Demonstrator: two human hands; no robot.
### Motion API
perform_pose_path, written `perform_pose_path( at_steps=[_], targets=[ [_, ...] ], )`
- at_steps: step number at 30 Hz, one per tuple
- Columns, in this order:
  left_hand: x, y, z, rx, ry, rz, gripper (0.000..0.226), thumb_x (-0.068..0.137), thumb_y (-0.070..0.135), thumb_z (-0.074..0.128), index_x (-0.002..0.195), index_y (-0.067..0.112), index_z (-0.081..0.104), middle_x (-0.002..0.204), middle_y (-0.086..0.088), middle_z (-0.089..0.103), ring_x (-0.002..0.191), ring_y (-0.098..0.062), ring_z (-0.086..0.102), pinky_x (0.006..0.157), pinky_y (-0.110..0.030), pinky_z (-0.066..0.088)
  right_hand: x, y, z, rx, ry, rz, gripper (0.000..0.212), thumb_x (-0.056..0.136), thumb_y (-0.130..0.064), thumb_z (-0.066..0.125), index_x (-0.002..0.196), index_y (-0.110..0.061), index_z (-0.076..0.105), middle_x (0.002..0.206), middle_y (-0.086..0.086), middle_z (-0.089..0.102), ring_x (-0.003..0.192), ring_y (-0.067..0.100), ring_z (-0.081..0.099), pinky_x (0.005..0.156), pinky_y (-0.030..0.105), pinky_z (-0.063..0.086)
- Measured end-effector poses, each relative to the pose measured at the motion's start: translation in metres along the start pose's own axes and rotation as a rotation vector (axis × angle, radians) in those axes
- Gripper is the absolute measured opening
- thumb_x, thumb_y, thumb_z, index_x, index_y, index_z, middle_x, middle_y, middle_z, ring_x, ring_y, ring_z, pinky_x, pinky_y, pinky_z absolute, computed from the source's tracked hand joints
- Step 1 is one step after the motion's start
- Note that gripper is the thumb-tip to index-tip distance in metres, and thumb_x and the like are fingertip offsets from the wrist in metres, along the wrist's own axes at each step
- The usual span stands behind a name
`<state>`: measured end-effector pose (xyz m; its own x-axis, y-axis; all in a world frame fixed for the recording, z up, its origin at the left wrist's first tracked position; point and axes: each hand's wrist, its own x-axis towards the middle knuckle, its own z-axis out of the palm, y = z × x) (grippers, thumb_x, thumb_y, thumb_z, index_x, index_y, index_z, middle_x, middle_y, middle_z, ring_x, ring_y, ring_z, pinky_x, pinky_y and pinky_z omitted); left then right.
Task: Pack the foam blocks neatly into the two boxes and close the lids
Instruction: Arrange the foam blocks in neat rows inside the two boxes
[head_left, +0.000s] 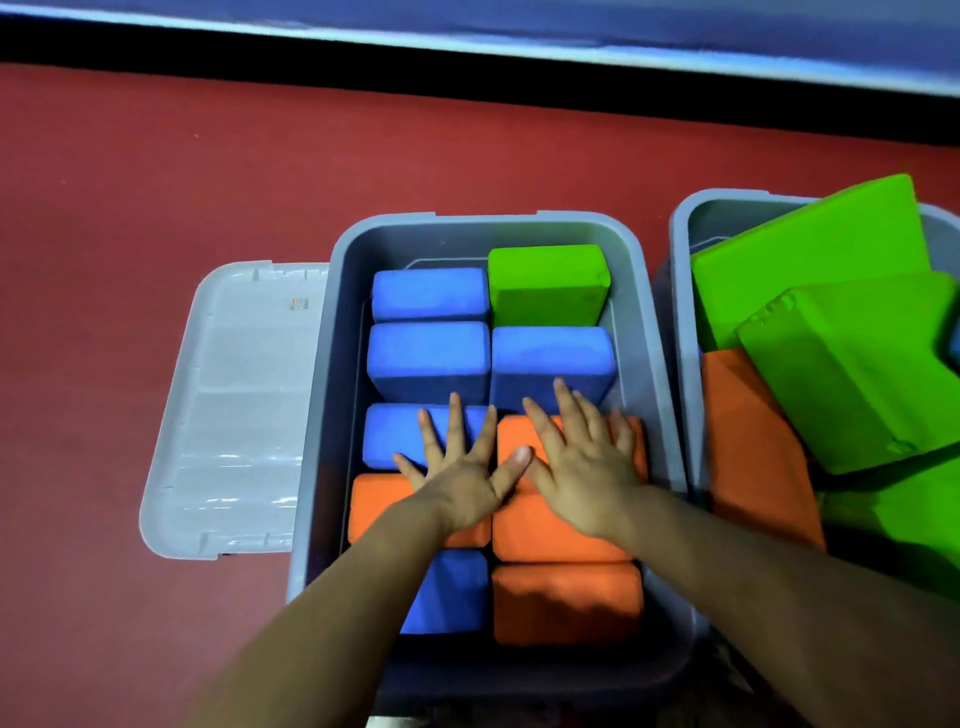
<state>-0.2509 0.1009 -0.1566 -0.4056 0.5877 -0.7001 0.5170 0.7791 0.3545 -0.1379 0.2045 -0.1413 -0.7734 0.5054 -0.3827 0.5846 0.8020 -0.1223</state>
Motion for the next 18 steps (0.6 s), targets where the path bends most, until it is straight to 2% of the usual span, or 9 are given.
perform_pose_path(
  at_steps=[1, 3, 4, 7, 11, 13, 15, 16, 18],
  targets=[
    [-0.003, -0.003, 0.003, 0.022, -0.003, 0.021, 0.074, 0.084, 0.077, 0.022, 0.145, 0.051, -0.01, 0.148, 0.013, -0.041, 0.137, -0.029, -0.038, 0.106, -0.068, -0.013, -0.003, -0.001, 0.003, 0.005, -0.003, 0.002, 0.084, 0.072, -0.064, 0.006, 0.148, -0.034, 0.023, 0.159, 0.011, 0.012, 0.144, 0.028, 0.02, 0.11, 0.058, 0.014],
    [-0.002, -0.007, 0.0, -0.016, 0.032, 0.036, 0.072, 0.085, 0.075, 0.023, 0.145, 0.051, -0.01, 0.15, 0.014, -0.037, 0.138, -0.026, -0.036, 0.108, -0.065, -0.014, 0.008, 0.004, 0.001, 0.02, -0.077, 0.014, 0.084, 0.072, -0.066, -0.001, 0.15, -0.036, 0.007, 0.16, 0.007, -0.004, 0.147, 0.024, 0.005, 0.113, 0.054, 0.003],
    [-0.002, -0.009, -0.003, -0.048, 0.047, 0.032, 0.07, 0.087, 0.073, 0.022, 0.146, 0.051, -0.008, 0.152, 0.016, -0.033, 0.14, -0.024, -0.034, 0.109, -0.062, -0.015, 0.016, 0.005, 0.001, 0.019, -0.111, 0.028, 0.078, 0.078, -0.067, 0.0, 0.15, -0.036, 0.003, 0.16, 0.005, -0.008, 0.147, 0.022, 0.0, 0.114, 0.052, 0.0],
    [0.001, -0.011, -0.003, -0.055, 0.099, 0.04, 0.061, 0.091, 0.068, 0.018, 0.144, 0.054, -0.007, 0.153, 0.017, -0.029, 0.14, -0.019, -0.033, 0.11, -0.059, -0.018, 0.044, 0.006, -0.004, 0.02, -0.057, 0.033, 0.065, 0.093, -0.062, 0.02, 0.15, -0.035, 0.005, 0.16, 0.005, -0.006, 0.146, 0.021, 0.002, 0.114, 0.051, 0.001],
    [-0.001, -0.014, 0.004, 0.068, 0.092, 0.079, 0.06, 0.09, 0.069, 0.017, 0.139, 0.058, -0.015, 0.151, 0.013, -0.036, 0.137, -0.025, -0.038, 0.107, -0.061, -0.018, 0.04, 0.006, 0.003, -0.014, -0.086, 0.03, 0.072, 0.085, -0.067, 0.006, 0.15, -0.036, 0.003, 0.16, 0.004, -0.008, 0.147, 0.021, -0.001, 0.114, 0.05, -0.001],
    [-0.009, -0.015, 0.01, 0.087, 0.072, 0.098, 0.057, 0.088, 0.071, 0.015, 0.134, 0.062, -0.017, 0.15, 0.013, -0.037, 0.137, -0.026, -0.038, 0.107, -0.062, -0.017, 0.022, 0.003, 0.015, -0.003, -0.086, 0.012, 0.078, 0.079, -0.066, 0.004, 0.15, -0.036, 0.01, 0.16, 0.007, -0.002, 0.147, 0.024, 0.007, 0.113, 0.054, 0.005],
    [-0.016, -0.016, 0.012, 0.076, 0.071, 0.109, 0.051, 0.088, 0.07, 0.014, 0.129, 0.068, -0.017, 0.152, 0.012, -0.035, 0.137, -0.026, -0.038, 0.108, -0.062, -0.017, 0.013, 0.002, 0.016, -0.008, -0.062, 0.037, 0.077, 0.077, -0.064, 0.012, 0.146, -0.035, 0.031, 0.157, 0.012, 0.019, 0.141, 0.03, 0.03, 0.107, 0.058, 0.023],
    [-0.018, -0.015, 0.011, 0.06, 0.073, 0.11, 0.049, 0.089, 0.069, 0.014, 0.126, 0.07, -0.017, 0.153, 0.012, -0.034, 0.137, -0.025, -0.039, 0.109, -0.061, -0.017, 0.018, 0.003, 0.017, 0.001, -0.041, 0.037, 0.079, 0.075, -0.065, 0.01, 0.146, -0.036, 0.03, 0.158, 0.012, 0.015, 0.141, 0.03, 0.027, 0.107, 0.058, 0.022],
    [-0.016, -0.013, 0.011, 0.055, 0.074, 0.112, 0.045, 0.09, 0.068, 0.014, 0.125, 0.073, -0.015, 0.152, 0.01, -0.035, 0.135, -0.025, -0.041, 0.109, -0.06, -0.019, 0.033, 0.007, 0.022, 0.026, -0.08, 0.023, 0.09, 0.065, -0.066, -0.007, 0.15, -0.039, 0.005, 0.155, 0.005, -0.024, 0.147, 0.025, -0.006, 0.114, 0.053, 0.003]
  ],
)
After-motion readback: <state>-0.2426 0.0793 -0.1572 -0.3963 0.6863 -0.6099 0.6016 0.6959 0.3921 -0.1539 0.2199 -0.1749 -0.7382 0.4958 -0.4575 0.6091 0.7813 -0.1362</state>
